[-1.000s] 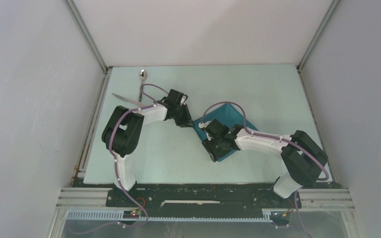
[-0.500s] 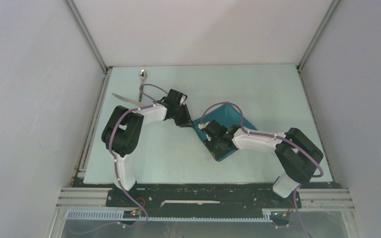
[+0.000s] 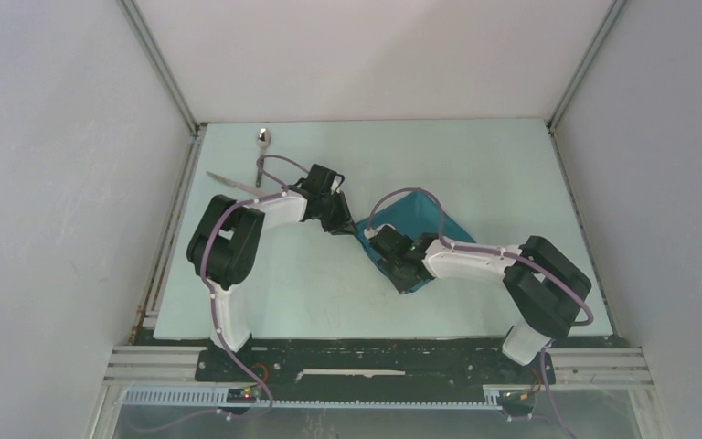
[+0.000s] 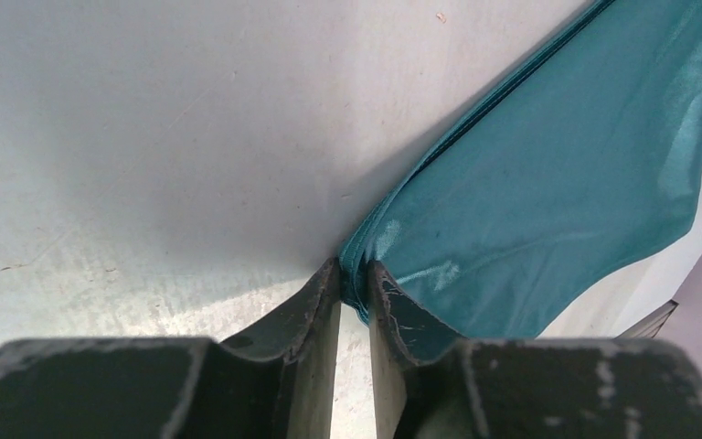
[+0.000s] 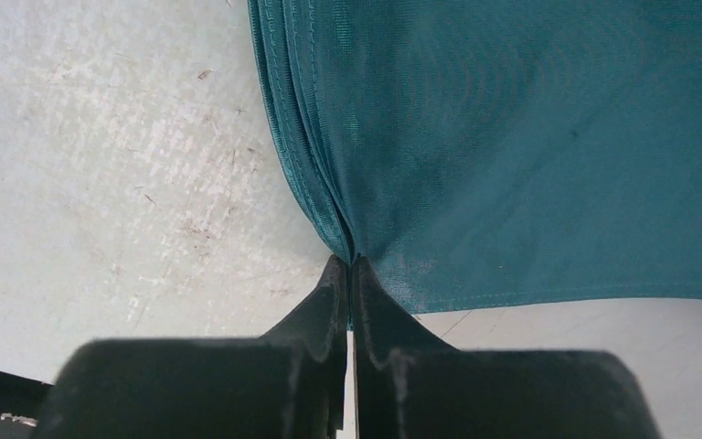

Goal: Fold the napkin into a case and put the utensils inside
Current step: Pick up the lower triangle-folded napkin from the center of the board.

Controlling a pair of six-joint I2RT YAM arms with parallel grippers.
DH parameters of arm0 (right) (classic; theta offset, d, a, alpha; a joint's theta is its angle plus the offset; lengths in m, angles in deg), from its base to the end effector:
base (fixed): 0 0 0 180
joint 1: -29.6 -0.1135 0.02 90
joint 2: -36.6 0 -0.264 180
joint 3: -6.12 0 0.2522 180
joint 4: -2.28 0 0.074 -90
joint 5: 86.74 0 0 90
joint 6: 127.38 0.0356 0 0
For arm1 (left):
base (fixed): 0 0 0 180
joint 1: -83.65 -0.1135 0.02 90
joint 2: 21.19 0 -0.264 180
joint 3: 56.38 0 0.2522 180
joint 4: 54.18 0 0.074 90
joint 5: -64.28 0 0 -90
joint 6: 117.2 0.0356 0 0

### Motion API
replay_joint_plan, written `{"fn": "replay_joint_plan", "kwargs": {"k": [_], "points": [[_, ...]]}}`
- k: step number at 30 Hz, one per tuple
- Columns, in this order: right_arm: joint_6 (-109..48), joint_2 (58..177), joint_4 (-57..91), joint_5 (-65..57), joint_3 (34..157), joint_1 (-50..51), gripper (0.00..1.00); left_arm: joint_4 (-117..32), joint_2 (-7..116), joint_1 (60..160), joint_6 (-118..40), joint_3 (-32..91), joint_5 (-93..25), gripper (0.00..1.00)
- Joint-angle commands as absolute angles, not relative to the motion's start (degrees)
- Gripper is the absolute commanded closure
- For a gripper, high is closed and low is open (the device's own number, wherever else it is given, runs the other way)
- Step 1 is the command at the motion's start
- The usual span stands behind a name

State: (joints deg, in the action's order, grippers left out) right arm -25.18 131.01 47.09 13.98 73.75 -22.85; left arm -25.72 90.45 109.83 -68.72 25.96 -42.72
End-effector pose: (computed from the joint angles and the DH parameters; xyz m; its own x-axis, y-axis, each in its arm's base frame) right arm 0.1880 0.2337 0.1597 -0.7223 -0.5989 -0.3460 -0.6042 0.7898 -0.1058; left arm 0.3498 -0.1836 0.1441 -0.9408 -0.2439 -0.2355 -0.0825 0.8384 -0.5388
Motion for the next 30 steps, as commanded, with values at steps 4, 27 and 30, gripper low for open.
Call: {"fn": "replay_joint_plan", "kwargs": {"k": [4, 27, 30], "points": [[-24.97, 125.9, 43.38, 5.38, 73.32, -18.89, 1.0, -25.69, 83.55, 107.67, -69.68, 24.79, -45.66, 0.41], [-22.04, 113.91, 39.24, -21.45, 69.01, -1.46, 1.0, -80.59, 83.48, 108.71, -106.22, -4.65, -50.03, 0.17], [-22.22, 114.29, 39.19, -22.19, 68.8, -0.87, 1.0, -84.1, 86.33, 108.66, -107.7, -4.69, -48.77, 0.27]]}}
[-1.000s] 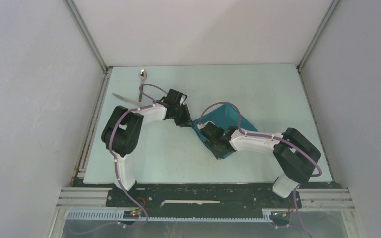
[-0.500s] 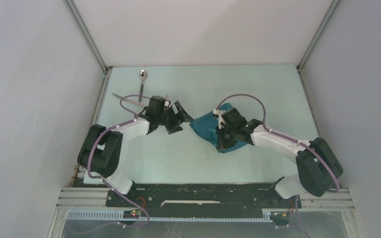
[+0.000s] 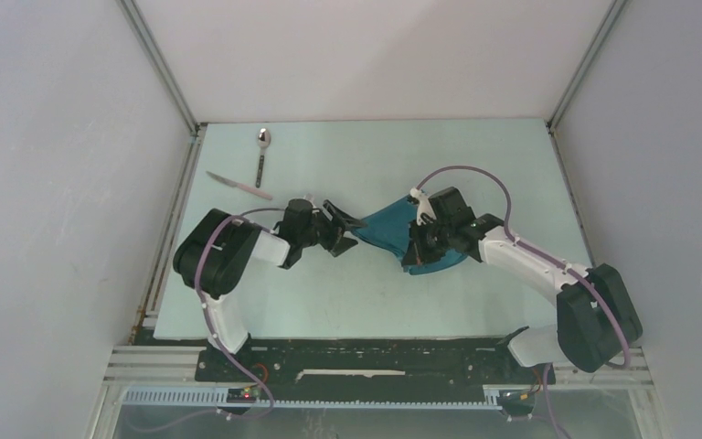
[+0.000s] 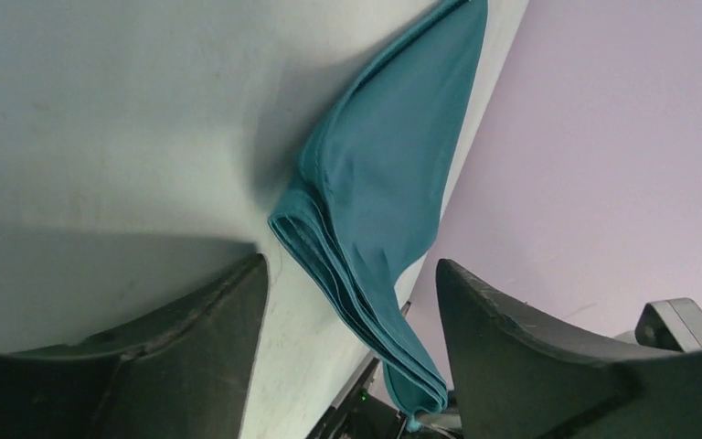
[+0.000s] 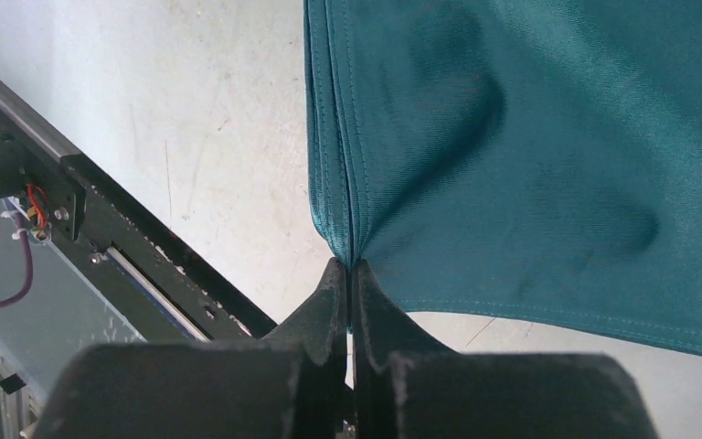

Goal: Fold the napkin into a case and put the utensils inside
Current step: Pick up the lower triangle-folded napkin from the center of the board.

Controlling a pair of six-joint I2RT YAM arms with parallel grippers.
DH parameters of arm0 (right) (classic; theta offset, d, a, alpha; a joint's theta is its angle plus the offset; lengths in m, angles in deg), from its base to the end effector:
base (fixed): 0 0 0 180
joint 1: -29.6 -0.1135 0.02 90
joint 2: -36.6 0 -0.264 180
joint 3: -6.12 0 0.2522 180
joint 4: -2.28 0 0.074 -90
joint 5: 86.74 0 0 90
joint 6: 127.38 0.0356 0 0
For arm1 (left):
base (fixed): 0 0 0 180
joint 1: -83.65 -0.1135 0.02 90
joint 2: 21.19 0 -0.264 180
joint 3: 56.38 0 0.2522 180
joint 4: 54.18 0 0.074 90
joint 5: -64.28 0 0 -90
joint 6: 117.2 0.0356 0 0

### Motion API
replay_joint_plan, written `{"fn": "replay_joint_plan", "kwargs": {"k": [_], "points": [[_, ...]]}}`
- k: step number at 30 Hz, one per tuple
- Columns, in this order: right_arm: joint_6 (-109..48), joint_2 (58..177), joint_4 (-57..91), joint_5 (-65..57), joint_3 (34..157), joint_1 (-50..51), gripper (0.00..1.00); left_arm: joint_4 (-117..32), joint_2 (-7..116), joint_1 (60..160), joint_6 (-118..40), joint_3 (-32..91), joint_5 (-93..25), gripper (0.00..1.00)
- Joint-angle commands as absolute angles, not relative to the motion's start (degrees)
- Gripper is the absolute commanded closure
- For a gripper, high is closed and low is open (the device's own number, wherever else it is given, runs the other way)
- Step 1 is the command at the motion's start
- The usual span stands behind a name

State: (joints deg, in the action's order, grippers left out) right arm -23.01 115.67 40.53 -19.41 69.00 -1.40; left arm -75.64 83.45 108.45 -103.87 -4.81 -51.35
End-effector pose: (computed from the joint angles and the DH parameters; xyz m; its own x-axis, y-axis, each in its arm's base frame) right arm 0.2280 0.1530 0.2155 -0.8411 -0.2382 -0.4855 -0.4734 0.7584 0.4481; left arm 0.2918 -0.1518 0.1117 -0.8031 -0.5954 0.0243 -0.2987 0.3670 -0.8810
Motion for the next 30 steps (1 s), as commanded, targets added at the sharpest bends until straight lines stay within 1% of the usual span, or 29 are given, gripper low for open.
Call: {"fn": "replay_joint_plan", "kwargs": {"k": [1, 5, 7, 10, 13, 17, 20, 24, 25, 28, 30], "points": [[-22.11, 114.11, 38.86, -22.53, 68.6, -0.71, 1.0, -84.51, 87.03, 108.65, -107.56, -4.49, -48.36, 0.3], [-22.37, 113.62, 39.05, -22.96, 68.3, -0.21, 1.0, -85.2, 89.04, 108.41, -107.62, -4.38, -47.31, 0.42], [-22.43, 113.68, 39.11, -22.93, 68.04, -0.15, 1.0, -85.59, 89.26, 108.2, -107.45, -4.38, -47.15, 0.47], [-22.5, 113.68, 39.09, -22.96, 67.77, -0.11, 1.0, -85.33, 89.04, 107.88, -106.9, -4.82, -46.63, 0.51], [-22.36, 113.48, 38.85, -23.1, 67.6, -0.19, 1.0, -84.91, 89.21, 107.37, -106.7, -5.11, -46.42, 0.57], [-22.47, 113.3, 38.97, -23.17, 67.44, -0.28, 1.0, -83.99, 89.37, 106.87, -105.66, -4.26, -46.68, 0.62], [-22.4, 113.37, 38.76, -23.19, 67.31, -0.29, 1.0, -83.84, 89.65, 106.86, -105.46, -3.37, -47.09, 0.73], [-22.35, 113.33, 38.72, -23.06, 67.25, -0.35, 1.0, -83.64, 89.4, 106.71, -105.38, -2.95, -47.56, 0.76], [-22.35, 113.45, 38.84, -22.93, 67.24, -0.48, 1.0, -83.1, 89.17, 106.41, -105.03, -2.77, -47.53, 0.78], [-22.07, 113.29, 38.66, -22.51, 66.72, -1.44, 1.0, -78.13, 86.85, 105.21, -102.69, -2.92, -47.1, 0.96], [-21.29, 113.08, 37.72, -22.38, 65.76, -2.48, 1.0, -72.42, 83.69, 104.21, -98.95, -2.54, -46.78, 1.0]]}}
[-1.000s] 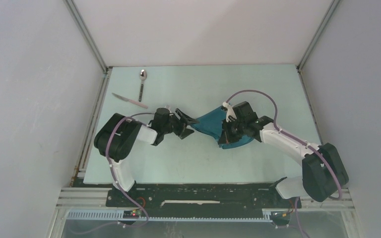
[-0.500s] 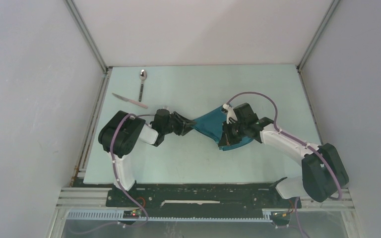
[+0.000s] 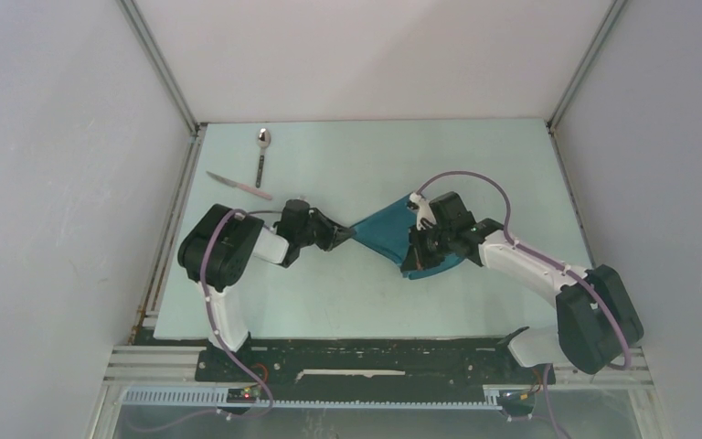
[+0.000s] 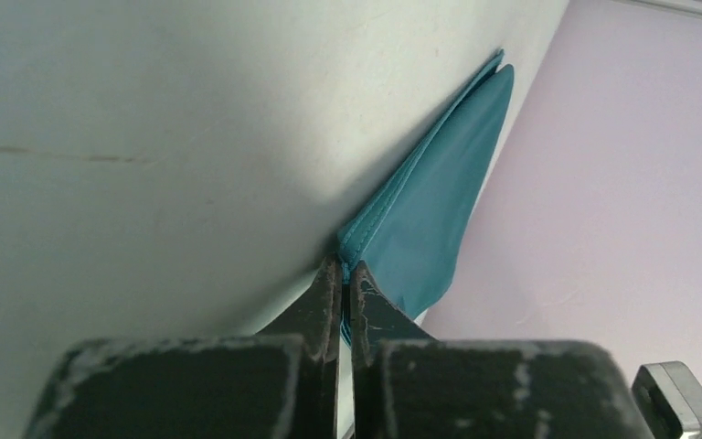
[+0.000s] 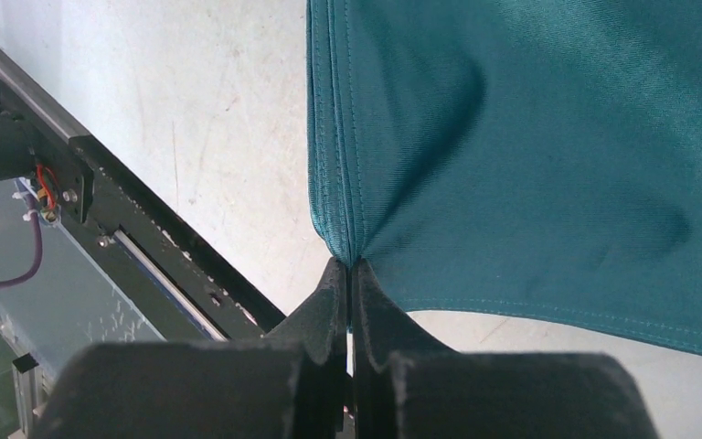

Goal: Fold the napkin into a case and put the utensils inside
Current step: Pick up the lower triangle-folded napkin from the center of the board, then fold the lower triangle-folded napkin at the center of the board.

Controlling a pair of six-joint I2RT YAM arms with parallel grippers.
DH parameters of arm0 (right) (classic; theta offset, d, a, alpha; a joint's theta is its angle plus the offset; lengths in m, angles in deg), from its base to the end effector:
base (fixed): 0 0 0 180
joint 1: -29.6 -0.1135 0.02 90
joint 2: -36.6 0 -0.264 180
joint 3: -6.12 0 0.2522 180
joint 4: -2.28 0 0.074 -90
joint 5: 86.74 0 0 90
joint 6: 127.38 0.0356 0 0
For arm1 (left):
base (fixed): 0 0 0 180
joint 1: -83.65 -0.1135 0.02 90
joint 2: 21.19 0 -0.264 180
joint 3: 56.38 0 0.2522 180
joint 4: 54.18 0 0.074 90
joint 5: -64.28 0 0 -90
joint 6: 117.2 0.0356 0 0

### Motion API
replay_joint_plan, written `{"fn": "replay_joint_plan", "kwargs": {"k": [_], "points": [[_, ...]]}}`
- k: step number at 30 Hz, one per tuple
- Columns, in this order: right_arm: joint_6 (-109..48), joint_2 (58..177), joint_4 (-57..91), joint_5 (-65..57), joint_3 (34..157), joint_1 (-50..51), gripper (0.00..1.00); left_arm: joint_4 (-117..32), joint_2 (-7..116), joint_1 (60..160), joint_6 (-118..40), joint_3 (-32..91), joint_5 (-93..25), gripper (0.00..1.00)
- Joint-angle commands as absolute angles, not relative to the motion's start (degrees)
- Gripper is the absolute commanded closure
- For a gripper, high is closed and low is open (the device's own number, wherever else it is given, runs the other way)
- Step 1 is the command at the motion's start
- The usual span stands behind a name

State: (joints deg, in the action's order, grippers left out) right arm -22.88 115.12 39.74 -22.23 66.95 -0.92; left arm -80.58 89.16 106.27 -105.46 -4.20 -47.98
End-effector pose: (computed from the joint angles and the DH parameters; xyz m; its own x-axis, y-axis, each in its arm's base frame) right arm 0.2234 0.1495 0.2085 -0.8523 -0.2401 -0.4648 -0.4719 0.7363 0.4850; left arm 0.3047 -0.1416 0.0904 -0.7385 -0.6739 0.0223 -0.3429 0.3469 -0.8730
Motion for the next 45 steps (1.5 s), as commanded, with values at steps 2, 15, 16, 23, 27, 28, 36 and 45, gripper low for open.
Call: {"fn": "replay_joint_plan", "kwargs": {"k": [2, 15, 16, 23, 27, 28, 36, 45], "points": [[-19.44, 112.84, 34.88, -24.47, 63.54, -3.29, 1.0, -65.45, 80.61, 103.6, -95.74, -1.72, -46.03, 1.0], [-9.57, 117.34, 19.61, -31.21, 55.85, -9.62, 1.0, -45.03, 75.04, 102.55, -88.4, 2.46, -44.34, 1.0], [-8.79, 117.81, 18.43, -32.81, 55.29, -8.73, 1.0, -43.39, 75.0, 102.75, -88.26, 3.45, -43.95, 1.0], [-2.76, 121.77, 11.34, -41.97, 50.53, -0.42, 1.0, -25.0, 76.11, 106.68, -85.64, 15.99, -35.69, 1.0], [-2.73, 121.31, 13.27, -41.57, 49.48, 2.56, 1.0, -18.37, 79.14, 110.14, -86.8, 22.83, -32.16, 1.0], [-2.69, 120.89, 13.59, -41.43, 49.23, 3.17, 1.0, -17.3, 80.17, 110.67, -87.26, 24.2, -31.76, 1.0], [-3.04, 118.8, 14.99, -40.29, 47.86, 6.56, 1.0, -6.43, 88.08, 114.18, -88.57, 38.82, -26.9, 1.0], [-5.94, 116.36, 20.45, -36.49, 47.69, 8.4, 1.0, -3.62, 94.43, 116.89, -89.43, 47.33, -25.95, 1.0]]}}
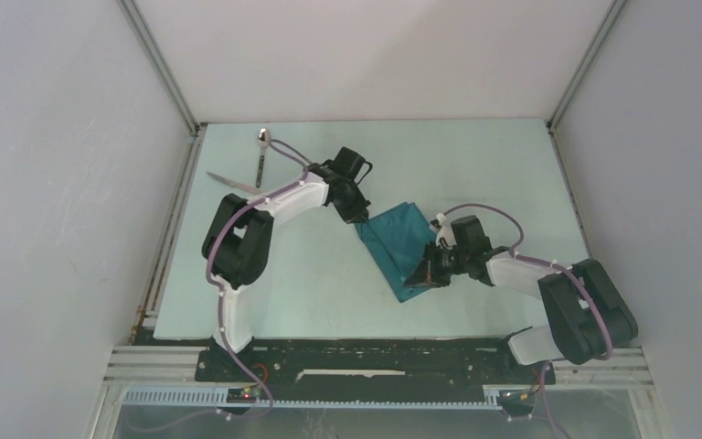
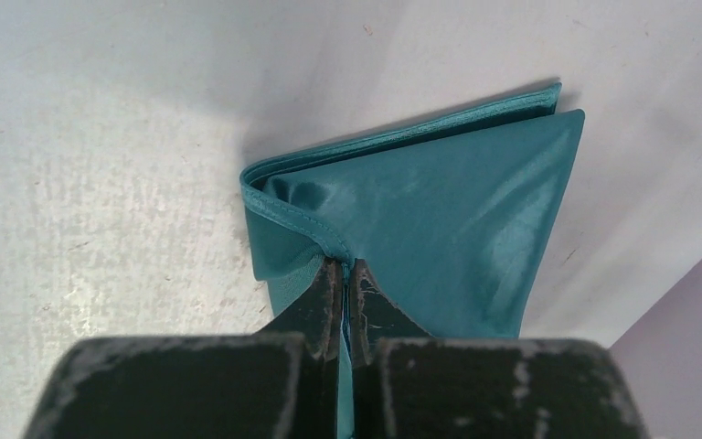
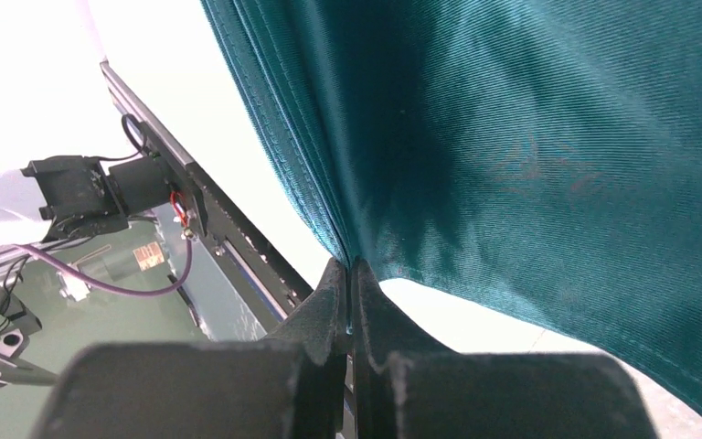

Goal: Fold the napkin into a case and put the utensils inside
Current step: Fold the lower triangle-folded napkin at the center of the board.

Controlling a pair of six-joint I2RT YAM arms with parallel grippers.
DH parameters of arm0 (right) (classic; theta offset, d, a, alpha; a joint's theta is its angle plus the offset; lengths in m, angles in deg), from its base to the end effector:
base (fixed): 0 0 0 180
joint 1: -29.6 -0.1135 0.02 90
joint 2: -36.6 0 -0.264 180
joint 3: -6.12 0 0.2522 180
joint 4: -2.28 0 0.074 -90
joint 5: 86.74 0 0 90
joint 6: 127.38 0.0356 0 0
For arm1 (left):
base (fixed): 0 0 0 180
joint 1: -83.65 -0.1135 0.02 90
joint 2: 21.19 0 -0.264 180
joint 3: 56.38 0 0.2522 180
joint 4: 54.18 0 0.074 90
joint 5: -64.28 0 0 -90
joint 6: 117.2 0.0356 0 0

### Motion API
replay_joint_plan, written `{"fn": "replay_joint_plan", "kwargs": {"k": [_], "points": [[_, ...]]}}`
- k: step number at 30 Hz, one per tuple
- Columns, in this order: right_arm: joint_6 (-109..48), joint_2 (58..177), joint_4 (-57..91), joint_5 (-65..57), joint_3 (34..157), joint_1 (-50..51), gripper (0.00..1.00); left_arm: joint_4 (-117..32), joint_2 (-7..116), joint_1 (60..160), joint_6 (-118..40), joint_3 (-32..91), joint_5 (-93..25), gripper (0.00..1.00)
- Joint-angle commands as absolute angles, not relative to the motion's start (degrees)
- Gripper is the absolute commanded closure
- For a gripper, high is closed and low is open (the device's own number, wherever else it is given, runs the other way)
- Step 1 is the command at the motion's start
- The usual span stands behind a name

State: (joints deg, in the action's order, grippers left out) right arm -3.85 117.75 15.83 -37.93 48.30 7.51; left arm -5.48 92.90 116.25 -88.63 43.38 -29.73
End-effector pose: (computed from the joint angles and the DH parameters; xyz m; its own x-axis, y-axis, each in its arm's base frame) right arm 0.2106 0.1108 0.1358 -0.9744 0.0532 -0.2186 -0.1393 0.6205 0.7718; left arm 0.3540 -0.2293 0.1945 -0.8545 -0.4934 -0.1622 -0.3896 0.8154 -0.4281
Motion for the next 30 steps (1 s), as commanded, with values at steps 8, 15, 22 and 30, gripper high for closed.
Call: {"fn": "replay_joint_plan", "kwargs": {"k": [8, 15, 22, 30], "points": [[-7.34, 116.46, 22.41, -33.92, 47.66, 9.82, 1.0, -2.13, 98.93, 117.7, -88.95, 53.13, -25.9, 1.0], [-8.08, 117.02, 24.6, -31.79, 48.52, 10.72, 1.0, -2.19, 102.51, 118.34, -88.73, 57.59, -27.08, 1.0], [-8.28, 116.8, 27.06, -28.65, 49.21, 11.0, 1.0, -2.36, 105.64, 118.59, -88.2, 61.23, -28.26, 1.0], [-9.12, 117.31, 28.62, -26.66, 50.93, 11.84, 1.0, -2.99, 106.77, 118.43, -88.33, 62.37, -27.69, 1.0]]}}
